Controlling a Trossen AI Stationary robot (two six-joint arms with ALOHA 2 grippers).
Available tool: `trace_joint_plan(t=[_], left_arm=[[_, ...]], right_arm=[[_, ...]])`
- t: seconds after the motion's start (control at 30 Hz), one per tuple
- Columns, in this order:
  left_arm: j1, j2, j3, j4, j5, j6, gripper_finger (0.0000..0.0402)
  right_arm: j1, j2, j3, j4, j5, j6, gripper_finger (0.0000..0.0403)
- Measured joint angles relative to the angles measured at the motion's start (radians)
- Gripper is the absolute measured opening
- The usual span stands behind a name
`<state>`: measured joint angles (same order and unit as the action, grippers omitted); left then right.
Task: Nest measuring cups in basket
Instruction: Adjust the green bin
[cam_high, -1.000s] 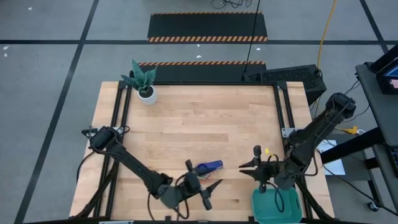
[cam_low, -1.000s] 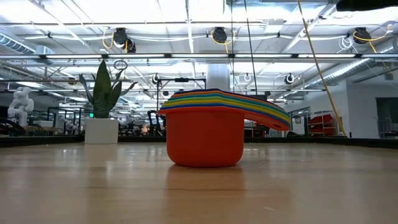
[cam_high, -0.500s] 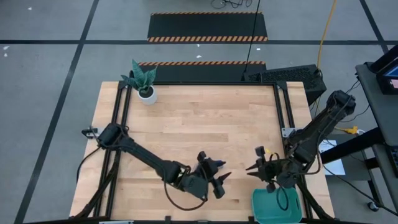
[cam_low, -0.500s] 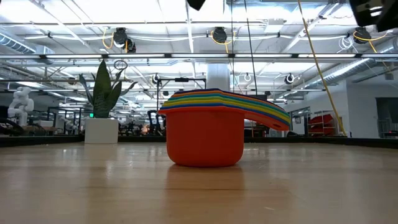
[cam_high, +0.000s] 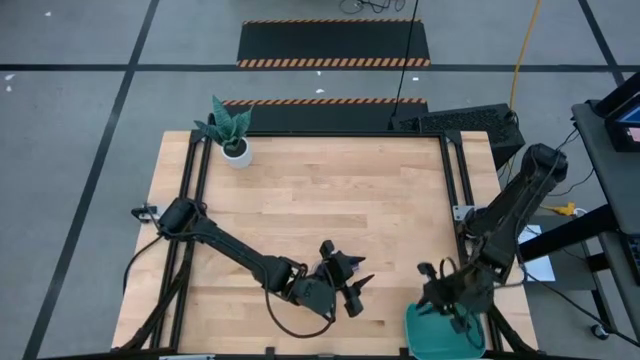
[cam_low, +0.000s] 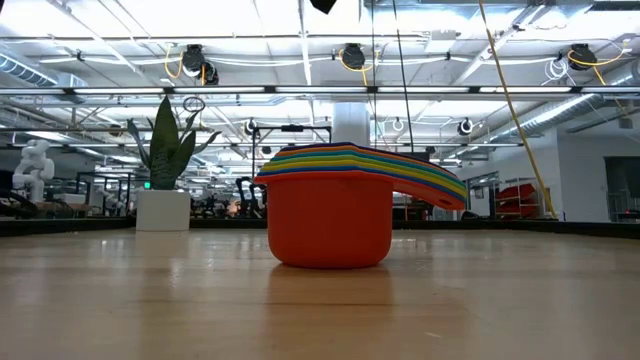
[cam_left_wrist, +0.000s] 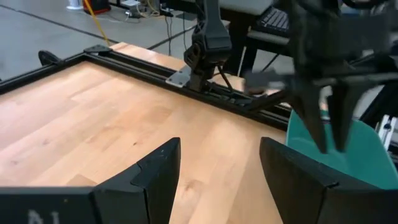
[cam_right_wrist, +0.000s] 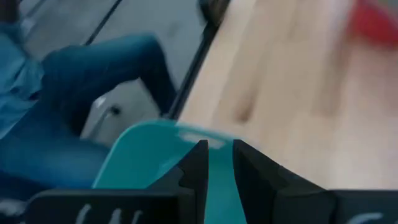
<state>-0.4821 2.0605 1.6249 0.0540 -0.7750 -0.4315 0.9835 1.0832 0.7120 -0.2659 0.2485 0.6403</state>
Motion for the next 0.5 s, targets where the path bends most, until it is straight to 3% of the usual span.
trace_joint_plan(t=[0.3, 0.5], left_arm=[[-0.001, 0.0, 0.0, 0.002, 0.02, 0.002, 0.0223], [-0.003, 0.0, 0.0, 0.002, 0.02, 0.003, 0.0223]], right_arm=[[0.04, 0.235, 0.0, 0.056, -0.121, 0.117, 0.0024], [0.006, 0.313, 0.0, 0.071, -0.117, 0.1, 0.0003]])
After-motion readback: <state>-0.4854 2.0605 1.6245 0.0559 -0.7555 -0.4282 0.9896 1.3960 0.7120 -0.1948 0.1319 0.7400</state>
